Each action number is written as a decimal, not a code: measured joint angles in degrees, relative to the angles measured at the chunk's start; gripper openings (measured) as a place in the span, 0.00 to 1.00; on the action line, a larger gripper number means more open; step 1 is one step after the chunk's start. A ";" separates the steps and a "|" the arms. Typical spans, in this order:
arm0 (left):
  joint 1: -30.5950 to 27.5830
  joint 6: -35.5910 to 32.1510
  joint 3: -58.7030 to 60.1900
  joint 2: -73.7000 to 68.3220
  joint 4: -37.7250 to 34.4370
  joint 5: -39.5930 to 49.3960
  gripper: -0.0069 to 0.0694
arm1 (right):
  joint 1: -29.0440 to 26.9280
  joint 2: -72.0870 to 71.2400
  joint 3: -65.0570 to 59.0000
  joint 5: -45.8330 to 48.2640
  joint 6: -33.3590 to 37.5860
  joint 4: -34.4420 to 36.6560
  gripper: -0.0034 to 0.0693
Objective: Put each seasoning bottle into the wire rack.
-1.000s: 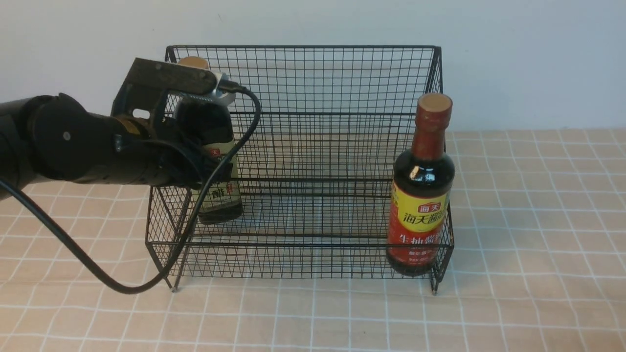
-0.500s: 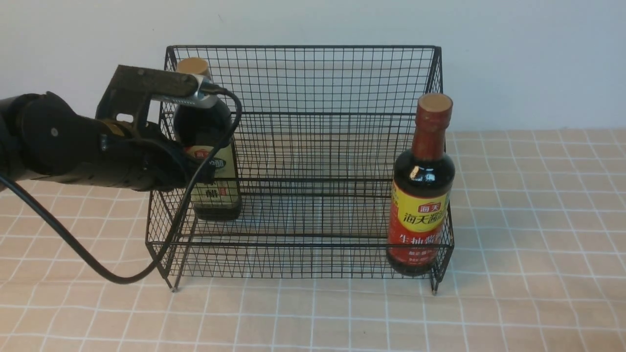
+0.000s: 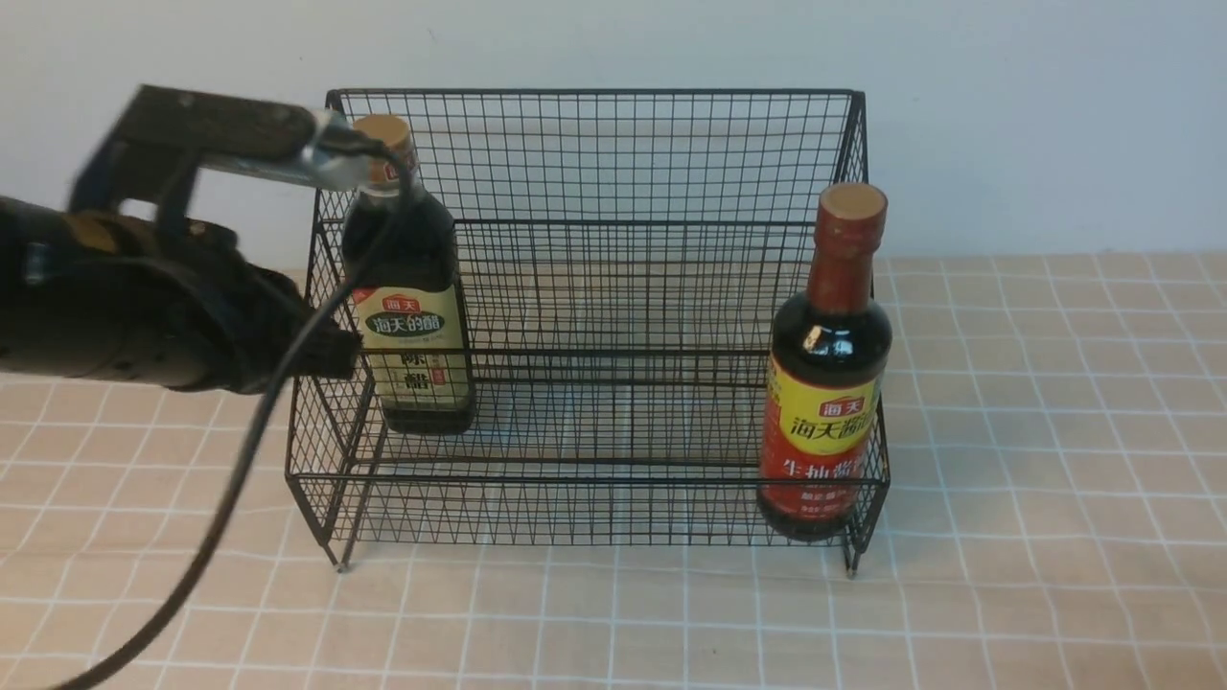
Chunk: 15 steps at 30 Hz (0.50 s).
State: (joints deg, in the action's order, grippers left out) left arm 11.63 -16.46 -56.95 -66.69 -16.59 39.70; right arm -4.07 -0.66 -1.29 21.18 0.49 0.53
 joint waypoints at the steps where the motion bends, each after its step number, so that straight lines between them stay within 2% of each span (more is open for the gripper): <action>1: 0.00 0.46 0.00 3.10 0.07 1.30 0.08 | 0.00 0.00 0.00 0.00 0.00 0.00 0.03; 15: 0.00 10.15 5.47 29.96 -0.70 2.42 0.08 | 0.00 0.00 0.00 0.00 0.00 0.00 0.03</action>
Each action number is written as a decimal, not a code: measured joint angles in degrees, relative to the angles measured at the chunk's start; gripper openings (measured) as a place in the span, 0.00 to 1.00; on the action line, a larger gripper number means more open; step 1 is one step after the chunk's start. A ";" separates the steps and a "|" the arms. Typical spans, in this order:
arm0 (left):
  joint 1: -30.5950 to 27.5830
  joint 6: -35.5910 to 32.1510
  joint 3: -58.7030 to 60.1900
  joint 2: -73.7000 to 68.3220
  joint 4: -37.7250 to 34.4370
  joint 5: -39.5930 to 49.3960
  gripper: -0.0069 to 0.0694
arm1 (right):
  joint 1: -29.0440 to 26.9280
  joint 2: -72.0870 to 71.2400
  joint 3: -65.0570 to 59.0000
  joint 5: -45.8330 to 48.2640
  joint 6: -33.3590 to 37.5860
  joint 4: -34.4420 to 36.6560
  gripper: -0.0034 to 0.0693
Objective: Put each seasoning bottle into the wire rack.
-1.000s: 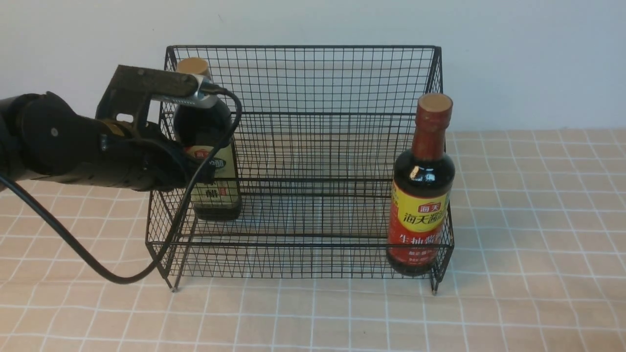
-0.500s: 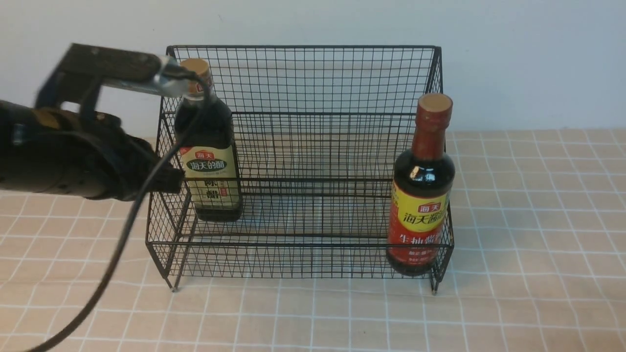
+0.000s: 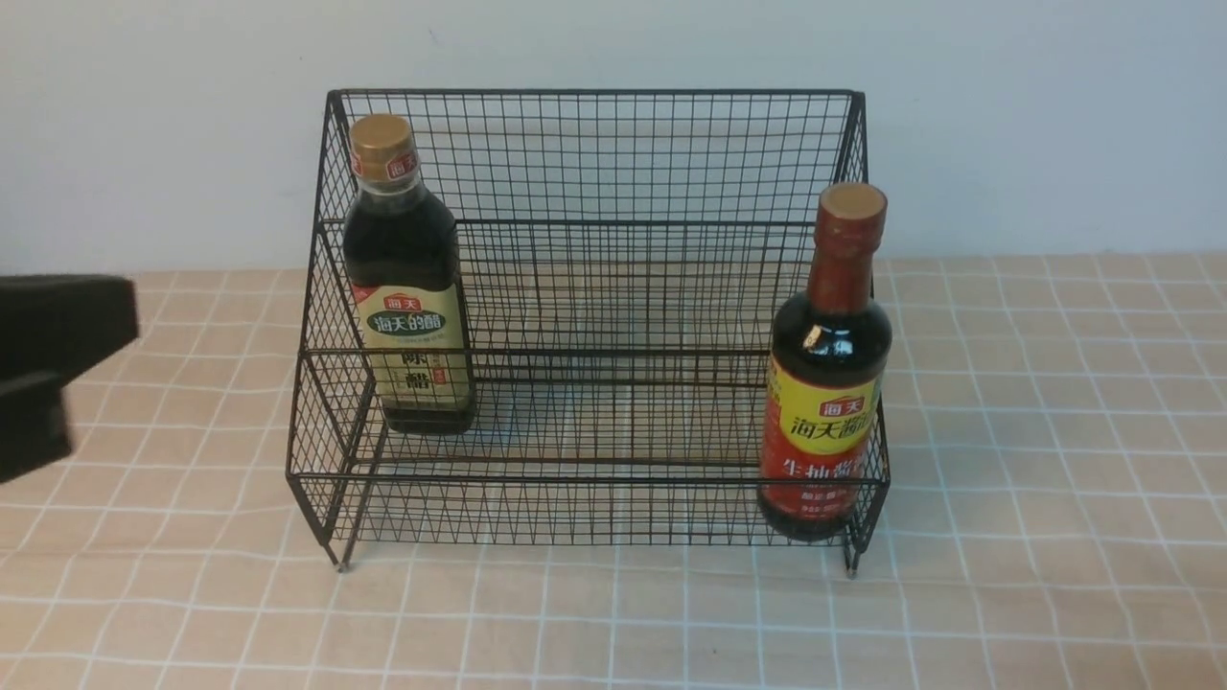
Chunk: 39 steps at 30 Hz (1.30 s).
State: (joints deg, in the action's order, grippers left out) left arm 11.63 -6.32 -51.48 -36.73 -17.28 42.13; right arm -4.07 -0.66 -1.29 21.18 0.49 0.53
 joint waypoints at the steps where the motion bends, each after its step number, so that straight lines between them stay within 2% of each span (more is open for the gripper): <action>1: 0.00 0.12 0.00 1.02 -0.05 0.06 0.08 | 0.00 0.00 0.00 0.00 0.00 0.00 0.03; 12: 0.00 -0.05 0.00 5.88 -0.66 0.89 0.08 | 0.00 0.00 0.00 0.00 0.10 0.00 0.03; 20: 0.00 -6.61 2.55 6.85 4.42 0.55 0.08 | 0.00 0.00 0.00 0.00 0.67 0.00 0.03; 25: 0.00 -5.51 13.50 14.49 10.11 -4.61 0.08 | 0.00 0.00 0.00 0.00 0.69 0.00 0.03; 30: -3.15 -0.32 32.04 26.99 15.41 -16.47 0.08 | 0.00 0.00 0.00 0.00 0.83 0.00 0.03; 33: -4.91 0.91 42.68 33.96 16.96 -20.72 0.08 | 0.00 0.00 0.00 0.00 0.83 0.00 0.03; 39: -5.19 1.79 52.86 37.32 17.76 -22.39 0.08 | 0.00 0.00 0.00 0.00 0.83 0.00 0.03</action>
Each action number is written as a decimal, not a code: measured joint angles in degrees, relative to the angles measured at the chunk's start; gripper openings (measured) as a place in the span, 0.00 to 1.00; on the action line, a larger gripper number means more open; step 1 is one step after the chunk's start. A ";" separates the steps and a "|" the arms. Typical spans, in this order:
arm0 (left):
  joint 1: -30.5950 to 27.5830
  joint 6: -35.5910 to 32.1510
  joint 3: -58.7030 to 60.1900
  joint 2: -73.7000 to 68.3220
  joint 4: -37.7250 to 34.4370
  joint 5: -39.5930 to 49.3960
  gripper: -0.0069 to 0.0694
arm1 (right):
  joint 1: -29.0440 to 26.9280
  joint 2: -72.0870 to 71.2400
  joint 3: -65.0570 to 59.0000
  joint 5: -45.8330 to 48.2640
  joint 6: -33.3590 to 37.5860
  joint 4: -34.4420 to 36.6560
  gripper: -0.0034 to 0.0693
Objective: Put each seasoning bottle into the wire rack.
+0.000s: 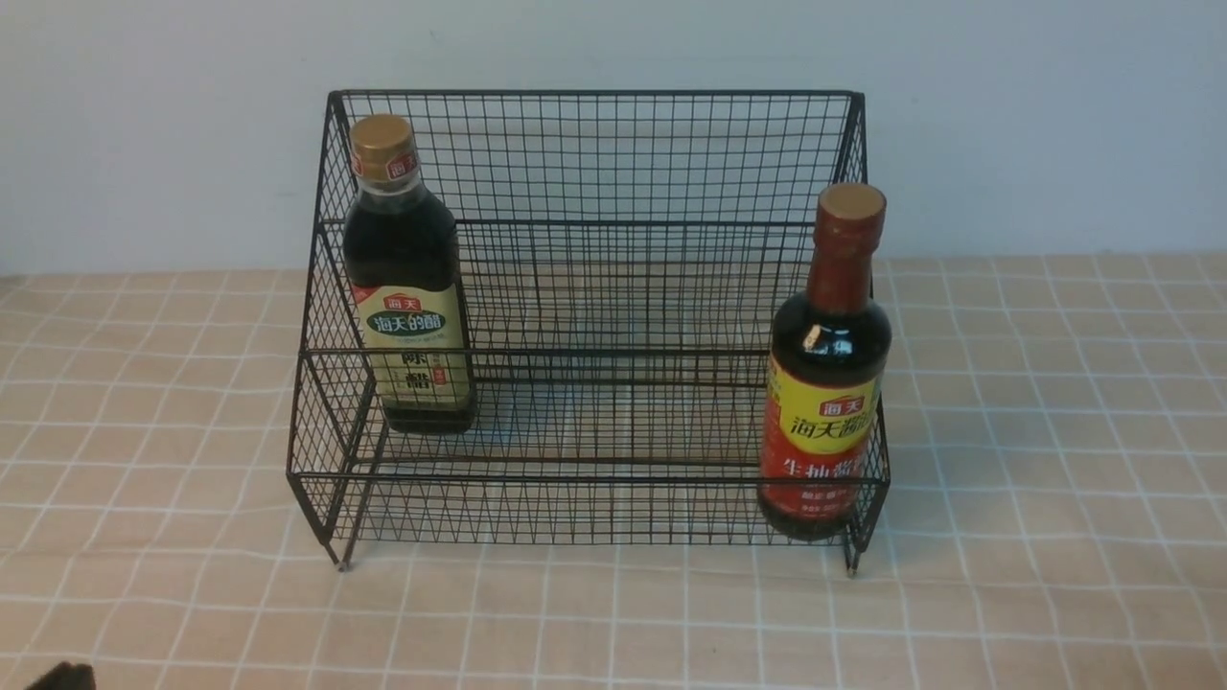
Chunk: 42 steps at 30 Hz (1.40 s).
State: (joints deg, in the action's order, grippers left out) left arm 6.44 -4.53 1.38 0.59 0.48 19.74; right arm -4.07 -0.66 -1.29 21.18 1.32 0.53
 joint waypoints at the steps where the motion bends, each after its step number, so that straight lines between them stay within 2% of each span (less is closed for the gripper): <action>1: 0.00 0.06 0.15 0.07 0.07 0.64 0.08 | 0.00 0.00 0.00 0.00 0.00 0.00 0.03; 42: 0.00 0.45 0.19 0.07 0.29 1.80 0.08 | 0.00 0.00 0.00 0.00 0.02 0.00 0.03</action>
